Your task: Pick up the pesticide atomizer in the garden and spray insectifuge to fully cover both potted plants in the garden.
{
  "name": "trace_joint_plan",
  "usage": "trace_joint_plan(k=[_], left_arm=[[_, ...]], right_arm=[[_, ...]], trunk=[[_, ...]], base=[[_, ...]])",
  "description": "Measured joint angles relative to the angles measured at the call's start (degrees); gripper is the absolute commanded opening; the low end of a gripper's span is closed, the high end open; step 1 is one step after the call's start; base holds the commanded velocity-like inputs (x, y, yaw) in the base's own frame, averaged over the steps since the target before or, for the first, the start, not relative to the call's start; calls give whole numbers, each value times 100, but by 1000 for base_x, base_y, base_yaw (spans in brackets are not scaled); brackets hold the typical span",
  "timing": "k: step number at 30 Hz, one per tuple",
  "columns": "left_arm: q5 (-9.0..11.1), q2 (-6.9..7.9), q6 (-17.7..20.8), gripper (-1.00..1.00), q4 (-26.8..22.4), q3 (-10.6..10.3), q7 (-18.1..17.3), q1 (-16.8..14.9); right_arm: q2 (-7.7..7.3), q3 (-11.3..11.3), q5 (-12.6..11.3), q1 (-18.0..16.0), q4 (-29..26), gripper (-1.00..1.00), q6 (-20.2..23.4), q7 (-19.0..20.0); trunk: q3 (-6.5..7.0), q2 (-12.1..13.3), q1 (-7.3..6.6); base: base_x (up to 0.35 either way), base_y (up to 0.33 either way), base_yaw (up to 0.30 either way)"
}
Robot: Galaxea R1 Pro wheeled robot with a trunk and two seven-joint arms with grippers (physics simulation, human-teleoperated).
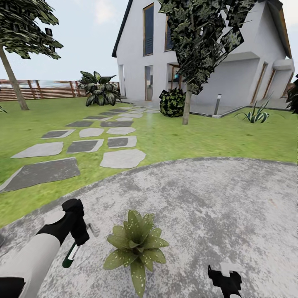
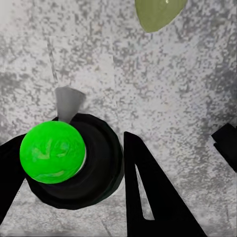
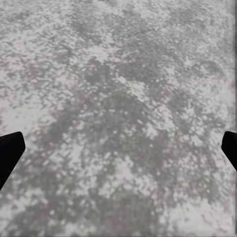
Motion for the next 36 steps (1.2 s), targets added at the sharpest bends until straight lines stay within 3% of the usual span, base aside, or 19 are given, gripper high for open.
trace_joint_plan(k=[3,5,8,10,13,16,25,34,35,36], left_arm=[[96,19,-168,-100,40,107,184,4],[340,22,-485,-100,53,147,425,119],[710,21,-622,-100,56,162,808,222],[835,5,-640,-100,56,169,883,237],[892,-4,-647,-100,80,159,926,245],[900,4,-651,-100,467,162,957,252],[898,-17,-620,-100,463,187,958,251],[899,9,-600,-100,383,173,912,223],[914,-17,-593,-100,374,405,897,146],[914,-31,-590,-100,375,441,896,138]], right_arm=[[0,0,2,0,0,100,1,1],[0,0,-1,0,0,100,-1,-3],[0,5,-1,0,0,100,0,-2],[5,7,-3,0,0,100,1,-2],[9,8,-5,0,0,100,-2,-3],[27,10,-2,0,0,100,-8,-6],[26,8,-5,1,-2,100,-7,-1],[40,1,-14,0,-8,100,-8,-10],[44,0,-14,0,-8,100,-8,-12],[44,0,-14,0,-8,100,-8,-13]], trunk=[[0,0,0],[0,0,0],[0,0,0],[0,0,0],[0,0,0],[0,-1,-1],[20,0,3],[23,0,0],[23,0,0],[23,0,0]], base=[[0,0,-8],[0,0,-2],[0,7,0],[0,98,0],[0,233,0],[0,67,-5],[-246,39,-228],[-29,28,-92],[0,0,0],[0,0,0]])
